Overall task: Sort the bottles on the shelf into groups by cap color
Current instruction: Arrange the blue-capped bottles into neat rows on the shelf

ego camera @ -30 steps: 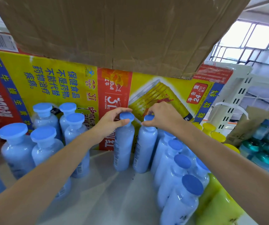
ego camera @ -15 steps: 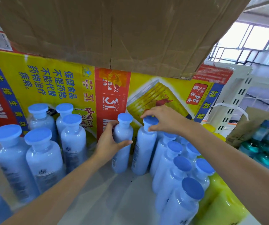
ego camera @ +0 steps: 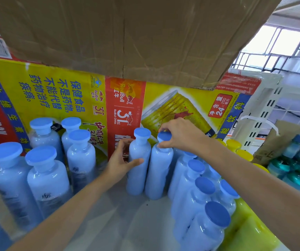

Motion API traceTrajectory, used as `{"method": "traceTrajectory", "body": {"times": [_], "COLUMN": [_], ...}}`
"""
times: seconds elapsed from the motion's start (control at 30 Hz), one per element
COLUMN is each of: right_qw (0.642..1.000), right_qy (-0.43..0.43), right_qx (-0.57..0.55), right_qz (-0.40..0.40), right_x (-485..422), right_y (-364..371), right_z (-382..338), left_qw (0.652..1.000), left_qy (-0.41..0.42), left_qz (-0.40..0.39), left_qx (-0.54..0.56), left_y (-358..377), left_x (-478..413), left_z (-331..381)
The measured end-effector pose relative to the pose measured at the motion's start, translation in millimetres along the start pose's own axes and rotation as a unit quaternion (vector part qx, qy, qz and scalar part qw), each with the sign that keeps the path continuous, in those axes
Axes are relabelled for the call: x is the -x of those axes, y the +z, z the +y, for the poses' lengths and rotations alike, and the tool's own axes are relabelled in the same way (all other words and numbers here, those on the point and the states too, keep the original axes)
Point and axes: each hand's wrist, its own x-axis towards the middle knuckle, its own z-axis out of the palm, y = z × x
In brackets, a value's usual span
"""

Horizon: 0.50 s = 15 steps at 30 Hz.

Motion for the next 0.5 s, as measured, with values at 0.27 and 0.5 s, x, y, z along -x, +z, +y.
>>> {"method": "traceTrajectory", "body": {"times": [0.27, 0.5], "right_qw": [0.998, 0.999], "right_qy": [-0.050, 0.011], "right_qx": [-0.002, 0.029], "right_qz": [-0.043, -0.016], "right_x": [3.4, -2.3], "right_y": [-2.8, -2.4], "right_z": [0.3, -3.2], "left_qw": [0.993, 0.998], "left_qy": [0.037, -0.023], "left_qz": [0.069, -0.055], "left_qx": [-0.092, 0.008], "left_y": [9.5, -7.1], "left_x": [3.2, -0.4], "left_z": [-1.3, -0.7]}}
